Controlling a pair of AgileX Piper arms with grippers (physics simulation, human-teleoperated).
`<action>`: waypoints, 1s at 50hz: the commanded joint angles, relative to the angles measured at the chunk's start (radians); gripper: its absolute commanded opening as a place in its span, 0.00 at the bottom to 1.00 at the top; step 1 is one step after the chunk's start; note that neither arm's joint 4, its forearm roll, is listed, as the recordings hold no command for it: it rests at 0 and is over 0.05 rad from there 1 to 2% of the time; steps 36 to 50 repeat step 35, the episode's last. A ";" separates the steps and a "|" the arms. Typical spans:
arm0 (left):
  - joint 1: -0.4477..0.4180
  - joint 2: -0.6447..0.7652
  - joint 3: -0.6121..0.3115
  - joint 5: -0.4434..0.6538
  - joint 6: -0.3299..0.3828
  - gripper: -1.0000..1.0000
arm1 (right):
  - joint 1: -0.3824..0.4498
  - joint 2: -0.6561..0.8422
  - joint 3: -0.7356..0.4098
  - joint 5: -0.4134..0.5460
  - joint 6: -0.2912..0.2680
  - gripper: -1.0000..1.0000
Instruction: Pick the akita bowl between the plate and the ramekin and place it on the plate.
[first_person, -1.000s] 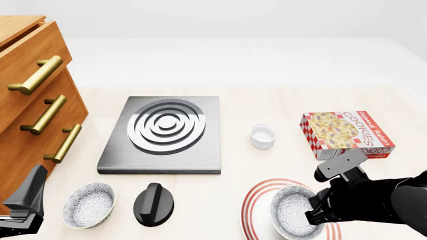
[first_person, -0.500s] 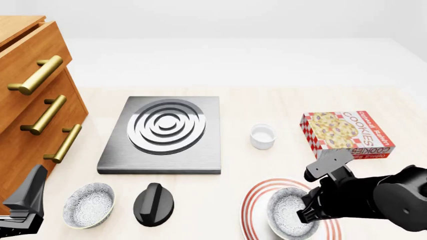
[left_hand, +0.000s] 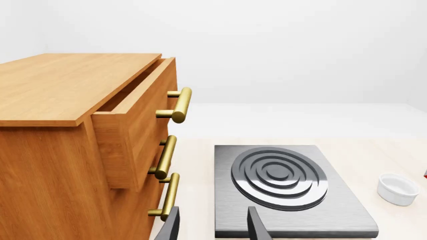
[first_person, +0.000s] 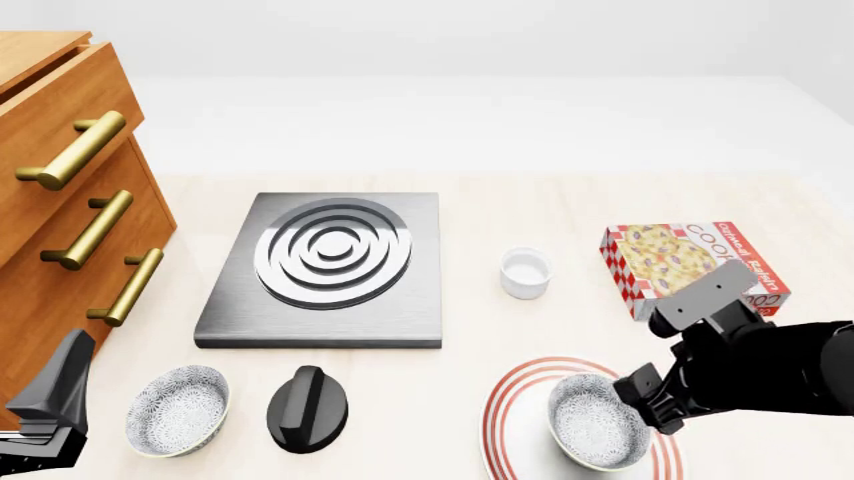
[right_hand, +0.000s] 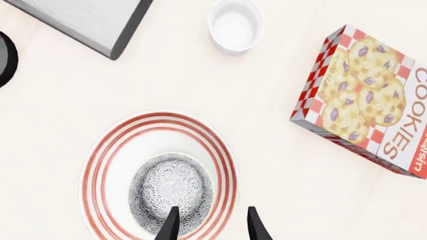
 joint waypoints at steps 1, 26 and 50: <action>0.000 0.000 0.000 0.000 0.000 1.00 | -0.046 -0.133 -0.172 0.218 -0.059 1.00; 0.000 0.000 0.000 0.000 0.000 1.00 | -0.054 -0.221 -0.478 0.464 -0.001 1.00; 0.000 0.000 0.000 0.000 0.000 1.00 | -0.050 -0.195 -0.464 0.436 0.021 1.00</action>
